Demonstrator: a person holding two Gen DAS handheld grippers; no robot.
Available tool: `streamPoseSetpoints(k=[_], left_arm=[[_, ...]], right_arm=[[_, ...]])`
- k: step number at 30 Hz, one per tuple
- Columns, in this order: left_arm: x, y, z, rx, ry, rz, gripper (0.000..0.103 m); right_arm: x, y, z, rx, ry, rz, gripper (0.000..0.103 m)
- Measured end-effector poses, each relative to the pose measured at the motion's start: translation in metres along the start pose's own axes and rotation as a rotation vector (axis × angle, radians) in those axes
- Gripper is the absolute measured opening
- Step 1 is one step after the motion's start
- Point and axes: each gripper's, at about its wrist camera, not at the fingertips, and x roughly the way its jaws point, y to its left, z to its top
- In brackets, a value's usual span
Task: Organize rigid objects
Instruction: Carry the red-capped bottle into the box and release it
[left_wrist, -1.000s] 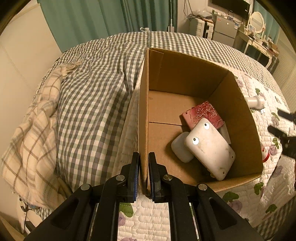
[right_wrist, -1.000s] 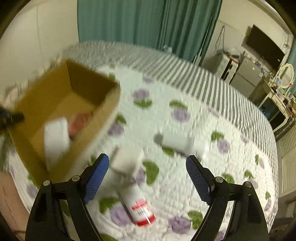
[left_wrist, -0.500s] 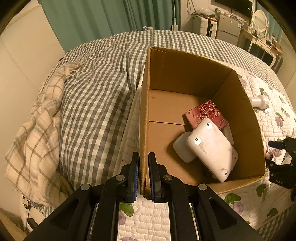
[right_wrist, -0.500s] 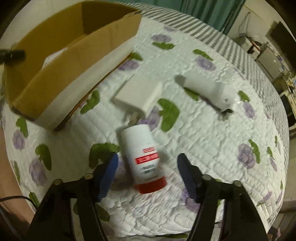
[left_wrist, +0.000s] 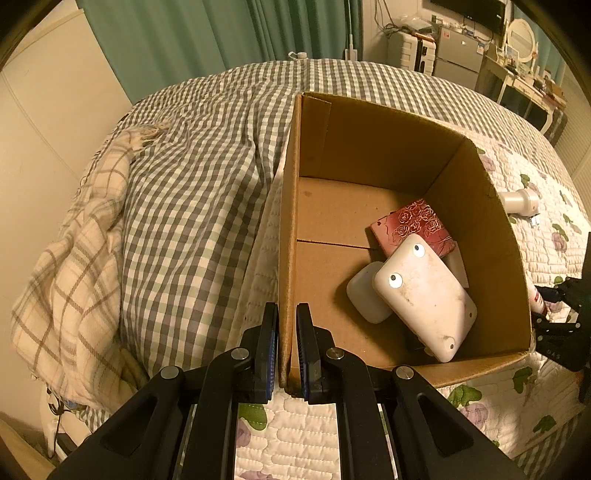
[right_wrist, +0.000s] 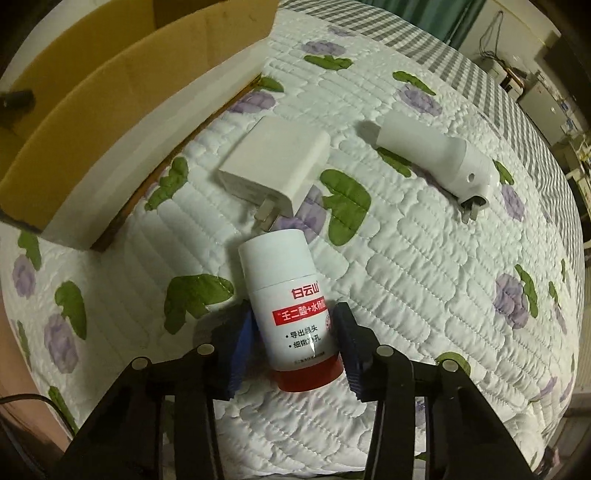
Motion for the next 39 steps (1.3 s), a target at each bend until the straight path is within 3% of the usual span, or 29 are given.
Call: streamPoseSetpoints(k=[10,20,30,35,39], left_arm=[[0.0,0.0,0.001,-0.012,0.001,-0.008,0.01],[-0.001,0.002,0.001,-0.027,-0.006,-0.016,0.01],[-0.003,0.004,-0.001,-0.031,-0.017,-0.035,0.01],[-0.004,0.005,-0.001,-0.029,-0.017,-0.047,0.01],[-0.003,0.006,-0.001,-0.024,-0.014,-0.051,0.01]], right_arm=[[-0.059,-0.039,0.018,0.201,-0.127,0.083,0.036],[-0.108,-0.028,0.046,0.208,-0.271,0.081,0.036],[-0.171,0.039,0.108,0.091,-0.444,0.088,0.036],[-0.166,0.078,0.13,0.012,-0.453,0.083,0.036],[-0.138,0.11,0.14,-0.068,-0.421,0.041,0.036]])
